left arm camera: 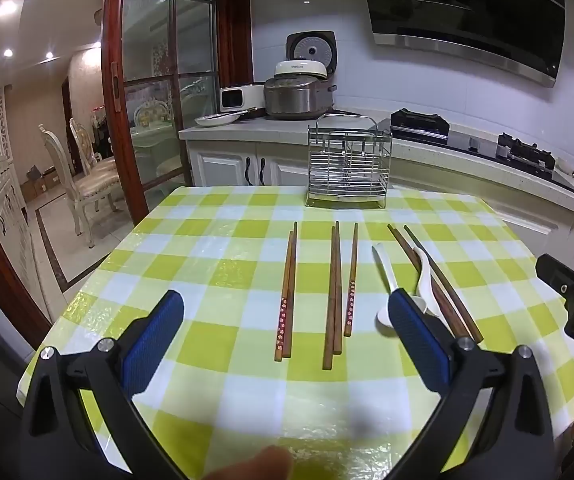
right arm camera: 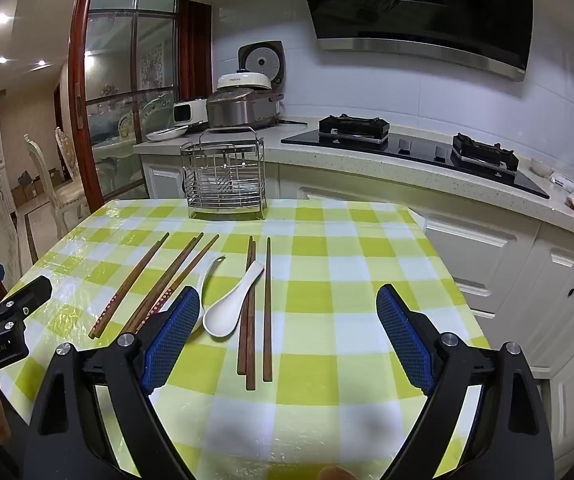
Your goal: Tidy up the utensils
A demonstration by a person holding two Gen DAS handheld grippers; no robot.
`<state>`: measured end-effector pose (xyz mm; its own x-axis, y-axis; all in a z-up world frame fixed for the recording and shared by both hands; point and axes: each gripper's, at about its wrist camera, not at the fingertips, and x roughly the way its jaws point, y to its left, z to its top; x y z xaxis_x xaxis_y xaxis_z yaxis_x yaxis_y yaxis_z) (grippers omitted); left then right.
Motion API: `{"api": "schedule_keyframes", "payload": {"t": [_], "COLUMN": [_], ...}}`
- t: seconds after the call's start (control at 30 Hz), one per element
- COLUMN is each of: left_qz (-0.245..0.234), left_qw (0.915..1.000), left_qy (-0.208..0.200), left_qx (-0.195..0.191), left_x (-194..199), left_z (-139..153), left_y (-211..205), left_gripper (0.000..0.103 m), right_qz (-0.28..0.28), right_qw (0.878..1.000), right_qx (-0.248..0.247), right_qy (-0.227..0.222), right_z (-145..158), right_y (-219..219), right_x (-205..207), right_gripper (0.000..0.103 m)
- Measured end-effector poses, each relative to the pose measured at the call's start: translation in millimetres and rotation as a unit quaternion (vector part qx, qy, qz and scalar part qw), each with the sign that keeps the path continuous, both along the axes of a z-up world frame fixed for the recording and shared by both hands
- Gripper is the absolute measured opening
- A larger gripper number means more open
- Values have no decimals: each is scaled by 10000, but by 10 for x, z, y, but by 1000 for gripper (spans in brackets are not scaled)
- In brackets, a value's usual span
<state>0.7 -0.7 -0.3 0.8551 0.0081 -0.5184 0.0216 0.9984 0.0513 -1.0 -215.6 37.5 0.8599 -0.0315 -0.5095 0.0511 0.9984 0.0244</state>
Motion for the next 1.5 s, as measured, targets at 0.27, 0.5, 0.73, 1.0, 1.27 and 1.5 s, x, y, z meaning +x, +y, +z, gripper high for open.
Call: {"api": "schedule_keyframes", "payload": {"t": [0.27,0.5,0.73,1.0,1.27,1.5], "left_qz": [20,-1,-10,-11,-18,-18], "left_qw": [10000,10000,10000,10000,10000,9999], "left_qy": [13,-42,-32,-36,-19,-9], "left_qx": [14,-31,-51,-47,-70,-116], "left_x": [39,-5,4,7,-4,11], "left_z": [-28,20,15,7,-11,-27], "left_y": [-21,-42,-11,-30,4,11], "left_gripper": [99,99,99,99,99,99], "right_qz": [21,-14,-3,-8,-6,-3], "right_qw": [10000,10000,10000,10000,10000,10000], "right_qx": [-62,5,8,14,11,-18], "right_qy": [27,-20,-39,-47,-44,-40], "right_z": [-15,-4,-7,-6,21,23], "right_y": [-1,4,15,14,13,22], "right_x": [-1,-10,-18,-23,-33,-29], "right_gripper": [85,85,85,85,85,85]}}
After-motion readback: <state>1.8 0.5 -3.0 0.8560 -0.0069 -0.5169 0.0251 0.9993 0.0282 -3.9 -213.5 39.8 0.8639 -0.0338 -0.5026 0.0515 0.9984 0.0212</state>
